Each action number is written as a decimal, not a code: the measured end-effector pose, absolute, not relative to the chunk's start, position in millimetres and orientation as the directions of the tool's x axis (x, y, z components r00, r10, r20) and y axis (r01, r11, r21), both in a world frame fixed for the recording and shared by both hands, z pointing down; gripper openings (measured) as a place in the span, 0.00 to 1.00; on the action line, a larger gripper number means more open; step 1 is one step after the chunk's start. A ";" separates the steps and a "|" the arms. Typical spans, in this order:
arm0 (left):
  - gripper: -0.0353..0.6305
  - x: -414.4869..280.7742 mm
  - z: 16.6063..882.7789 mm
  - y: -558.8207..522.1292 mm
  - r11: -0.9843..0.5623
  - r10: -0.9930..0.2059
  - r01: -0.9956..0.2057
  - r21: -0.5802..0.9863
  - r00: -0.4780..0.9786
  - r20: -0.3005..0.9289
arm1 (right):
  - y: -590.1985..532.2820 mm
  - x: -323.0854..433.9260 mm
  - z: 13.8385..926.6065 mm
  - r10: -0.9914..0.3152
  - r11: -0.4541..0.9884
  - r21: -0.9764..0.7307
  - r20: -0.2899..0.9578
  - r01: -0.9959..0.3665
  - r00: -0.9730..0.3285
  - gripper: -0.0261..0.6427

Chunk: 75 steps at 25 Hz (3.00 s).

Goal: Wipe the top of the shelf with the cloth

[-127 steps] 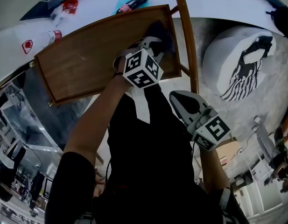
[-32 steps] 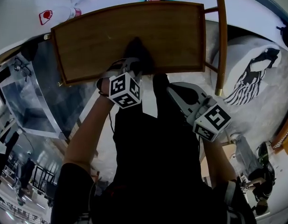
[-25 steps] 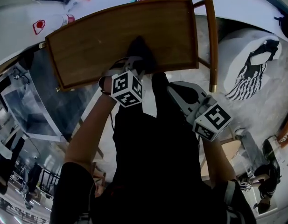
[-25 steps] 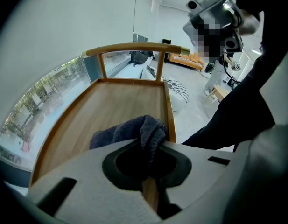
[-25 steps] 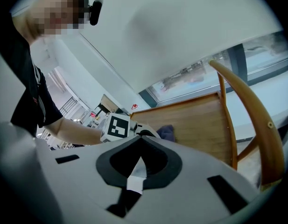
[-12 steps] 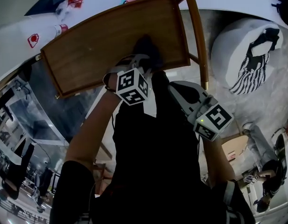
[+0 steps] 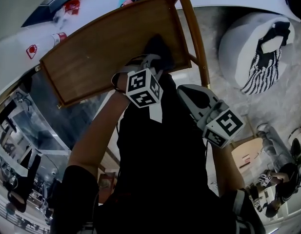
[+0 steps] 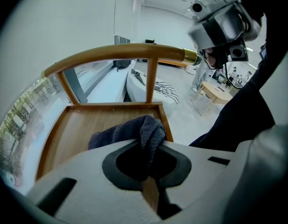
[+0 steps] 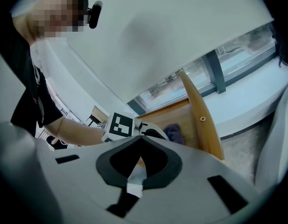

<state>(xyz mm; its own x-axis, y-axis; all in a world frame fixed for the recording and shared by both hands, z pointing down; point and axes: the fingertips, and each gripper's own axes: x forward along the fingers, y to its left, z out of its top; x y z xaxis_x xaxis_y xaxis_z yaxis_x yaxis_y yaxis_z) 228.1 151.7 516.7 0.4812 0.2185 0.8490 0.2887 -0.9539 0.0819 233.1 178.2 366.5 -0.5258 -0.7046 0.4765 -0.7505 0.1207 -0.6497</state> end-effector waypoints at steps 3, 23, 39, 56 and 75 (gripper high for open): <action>0.12 240.7 515.9 156.6 -0.949 0.230 0.305 0.084 0.483 0.845 | 180.8 242.0 366.2 -0.713 0.109 -0.647 0.478 -0.754 -0.513 0.05; 0.12 279.6 488.9 159.6 -0.951 0.240 0.300 0.078 0.553 0.798 | 175.0 258.1 345.5 -0.726 0.128 -0.628 0.468 -0.768 -0.504 0.04; 0.12 183.9 341.6 68.1 -0.999 0.018 -0.014 0.048 0.803 0.595 | 116.7 210.2 280.9 -0.722 0.277 -0.563 0.413 -0.779 -0.555 0.04; 0.12 23.8 244.3 12.9 -0.957 -0.284 -0.267 -0.109 0.802 0.526 | 44.2 96.6 219.8 -0.628 0.496 -0.451 0.403 -0.742 -0.665 0.05; 0.12 -112.6 179.7 23.3 -0.853 -0.514 -0.493 -0.173 0.734 0.443 | 14.1 -14.5 148.0 -0.582 0.686 -0.238 0.386 -0.687 -0.716 0.05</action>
